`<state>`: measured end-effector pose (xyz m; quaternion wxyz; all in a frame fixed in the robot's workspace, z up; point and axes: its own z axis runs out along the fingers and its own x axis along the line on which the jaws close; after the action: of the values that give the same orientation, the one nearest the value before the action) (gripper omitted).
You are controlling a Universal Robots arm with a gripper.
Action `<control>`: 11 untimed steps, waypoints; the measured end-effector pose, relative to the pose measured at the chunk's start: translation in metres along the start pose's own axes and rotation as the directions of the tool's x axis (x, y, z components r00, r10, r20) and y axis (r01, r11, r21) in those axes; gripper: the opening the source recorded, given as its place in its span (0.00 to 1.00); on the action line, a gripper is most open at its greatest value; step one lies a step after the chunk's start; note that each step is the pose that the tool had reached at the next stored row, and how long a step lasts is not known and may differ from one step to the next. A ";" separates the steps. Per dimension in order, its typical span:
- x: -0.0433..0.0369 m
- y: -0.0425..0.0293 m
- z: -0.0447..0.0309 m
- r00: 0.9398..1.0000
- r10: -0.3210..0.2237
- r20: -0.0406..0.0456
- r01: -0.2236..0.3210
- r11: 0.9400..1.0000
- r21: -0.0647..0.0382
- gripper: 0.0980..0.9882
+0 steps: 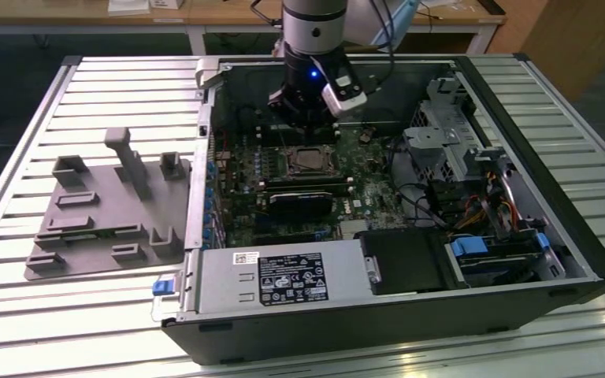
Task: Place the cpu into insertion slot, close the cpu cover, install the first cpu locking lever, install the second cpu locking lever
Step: 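Install the first cpu locking lever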
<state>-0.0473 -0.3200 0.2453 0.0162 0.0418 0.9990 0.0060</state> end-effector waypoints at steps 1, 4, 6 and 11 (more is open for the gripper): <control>0.0009 -0.0001 0.0000 1.000 0.000 0.000 0.000 1.000 0.000 0.00; 0.0039 -0.0003 -0.0001 1.000 0.000 0.000 0.000 1.000 0.000 0.00; 0.0057 -0.0005 -0.0002 1.000 0.000 0.000 0.000 1.000 0.000 0.00; 0.0102 -0.0009 -0.0003 1.000 0.000 0.000 0.000 1.000 0.000 0.00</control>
<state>-0.0576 -0.3201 0.2453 0.0162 0.0418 0.9990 0.0060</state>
